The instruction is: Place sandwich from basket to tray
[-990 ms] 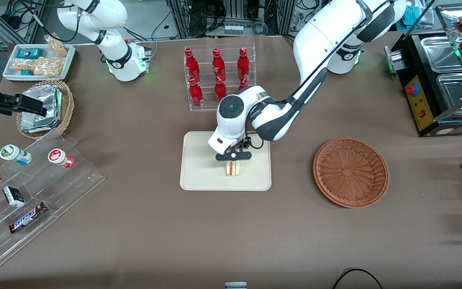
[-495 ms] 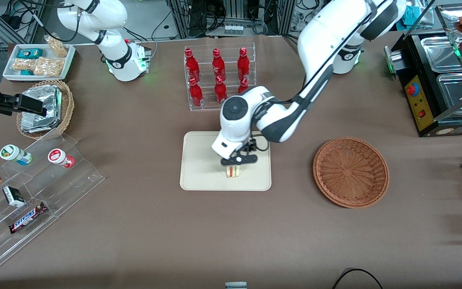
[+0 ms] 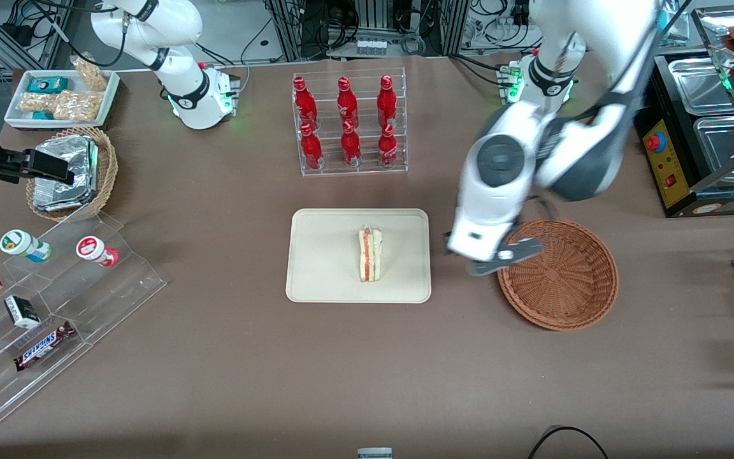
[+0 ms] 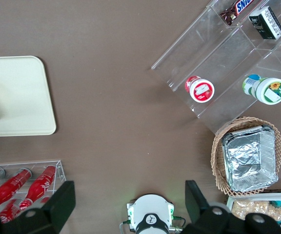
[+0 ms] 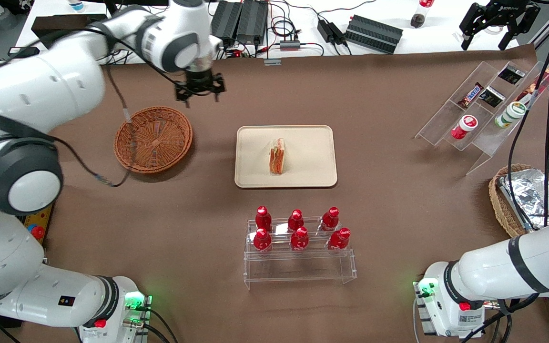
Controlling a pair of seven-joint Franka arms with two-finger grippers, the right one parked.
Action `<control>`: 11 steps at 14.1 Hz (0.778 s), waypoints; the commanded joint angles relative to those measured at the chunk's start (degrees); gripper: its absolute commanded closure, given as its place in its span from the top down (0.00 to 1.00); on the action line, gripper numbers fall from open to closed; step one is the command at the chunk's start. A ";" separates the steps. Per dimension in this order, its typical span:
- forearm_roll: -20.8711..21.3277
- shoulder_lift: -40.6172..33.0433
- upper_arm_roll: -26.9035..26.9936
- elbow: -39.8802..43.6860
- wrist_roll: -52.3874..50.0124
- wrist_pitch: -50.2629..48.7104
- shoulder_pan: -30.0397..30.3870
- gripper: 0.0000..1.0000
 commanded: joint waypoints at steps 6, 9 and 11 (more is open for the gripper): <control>-3.35 -13.07 -0.32 3.00 33.89 -22.28 21.19 1.00; -4.57 -12.46 -0.23 13.89 37.27 -32.22 23.48 1.00; -6.24 -11.50 0.03 17.34 37.18 -33.57 23.57 1.00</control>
